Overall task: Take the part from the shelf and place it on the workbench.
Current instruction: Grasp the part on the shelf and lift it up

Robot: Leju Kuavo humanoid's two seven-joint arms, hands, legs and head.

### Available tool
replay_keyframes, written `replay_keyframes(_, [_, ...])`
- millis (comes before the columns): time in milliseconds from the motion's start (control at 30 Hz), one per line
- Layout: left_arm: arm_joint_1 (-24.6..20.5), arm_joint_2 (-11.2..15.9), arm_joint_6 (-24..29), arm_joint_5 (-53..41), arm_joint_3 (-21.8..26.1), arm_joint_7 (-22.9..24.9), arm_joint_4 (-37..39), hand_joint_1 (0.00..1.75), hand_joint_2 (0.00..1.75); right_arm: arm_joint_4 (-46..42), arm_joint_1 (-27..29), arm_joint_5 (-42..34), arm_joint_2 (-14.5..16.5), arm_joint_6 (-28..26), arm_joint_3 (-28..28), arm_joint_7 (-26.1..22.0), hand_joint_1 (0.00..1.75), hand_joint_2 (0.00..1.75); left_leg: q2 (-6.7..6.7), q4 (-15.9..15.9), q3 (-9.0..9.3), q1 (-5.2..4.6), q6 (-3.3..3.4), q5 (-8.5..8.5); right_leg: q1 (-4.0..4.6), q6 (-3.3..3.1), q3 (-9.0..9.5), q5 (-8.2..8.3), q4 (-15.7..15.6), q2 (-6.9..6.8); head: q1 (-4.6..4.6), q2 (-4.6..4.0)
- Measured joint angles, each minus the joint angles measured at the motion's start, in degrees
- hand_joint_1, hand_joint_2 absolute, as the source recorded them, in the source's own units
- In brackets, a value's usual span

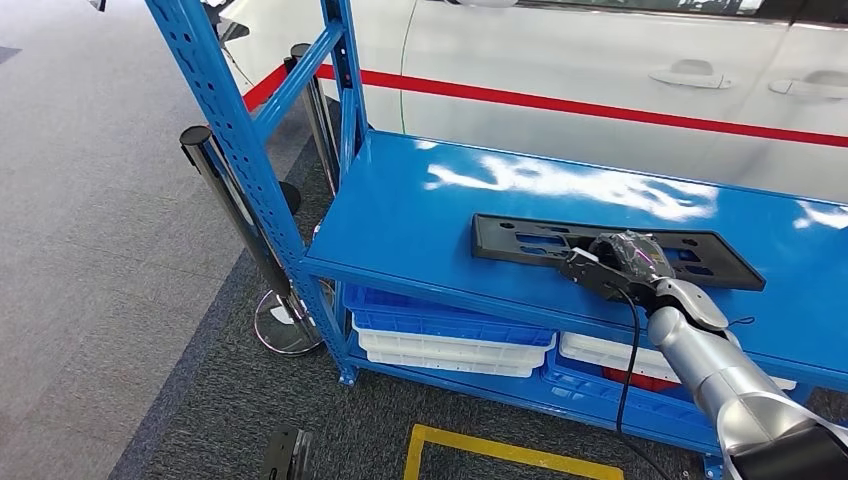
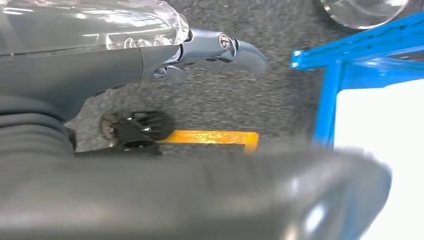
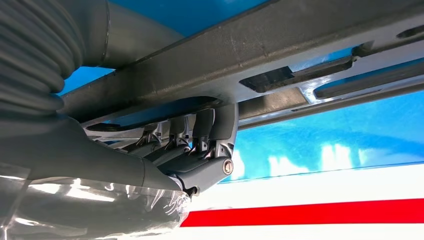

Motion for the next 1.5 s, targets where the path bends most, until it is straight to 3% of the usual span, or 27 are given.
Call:
replay_keyframes(100, [-0.4, 0.2, -0.5, 0.1, 0.0, -0.7, -0.2, 0.0, 0.0, -0.1, 0.1, 0.1, 0.0, -0.1, 0.0, 0.0, 1.74, 1.75, 0.0, 0.0, 0.0, 0.0, 0.0, 0.0, 0.0, 0.0, 0.0, 0.0, 0.0, 0.0, 0.0, 0.01])
replay_keyframes(333, [-1.1, 0.7, -1.5, 0.2, 0.0, -0.2, -0.5, 0.0, 0.0, -0.4, 0.5, 0.3, -0.2, -1.1, 0.0, -0.2, 1.75, 1.75, 0.0, 0.0, -0.01, 0.0, 0.0, 0.0, 0.0, 0.01, -0.01, 0.0, 0.0, 0.0, 0.0, 0.01])
replay_keyframes(867, [-0.9, 0.8, -2.0, 0.0, 0.0, 3.0, -0.5, 0.0, 0.0, -6.6, -1.1, -1.8, -2.8, -5.2, -2.9, -6.4, 1.75, 1.75, 0.0, 0.0, -0.27, -0.06, 0.04, 0.04, -0.05, 0.11, -0.23, 0.07, 0.0, 0.01, 0.0, 0.01])
replay_keyframes(1233, [-0.6, 0.7, -1.6, 0.0, 0.0, 4.1, -0.5, 0.0, 0.0, -11.7, -0.8, -1.3, -3.5, -5.6, -3.2, -5.1, 1.75, 1.75, -0.02, 0.0, -0.47, -0.08, 0.05, 0.03, -0.07, 0.11, -0.42, 0.06, -0.1, -0.02, 0.0, 0.01])
replay_keyframes(1367, [-0.4, 0.6, -1.6, -0.3, 0.0, 3.8, -0.5, 0.0, 1.75, -13.2, 0.0, -1.9, -4.1, -6.0, -3.4, -5.0, 1.75, 1.75, -0.02, 0.0, -0.49, -0.08, 0.05, 0.03, -0.07, 0.12, -0.43, 0.06, -0.1, -0.02, 0.0, 0.01])
replay_keyframes(1500, [-0.2, 0.5, -1.4, -1.5, -0.1, 3.1, -0.5, 0.0, 1.75, -14.7, 1.1, -2.5, -4.9, -6.7, -4.1, -5.2, 1.75, 1.75, -0.02, 0.0, -0.52, -0.09, 0.05, 0.03, -0.08, 0.12, -0.45, 0.06, -0.1, -0.02, 0.01, 0.0])
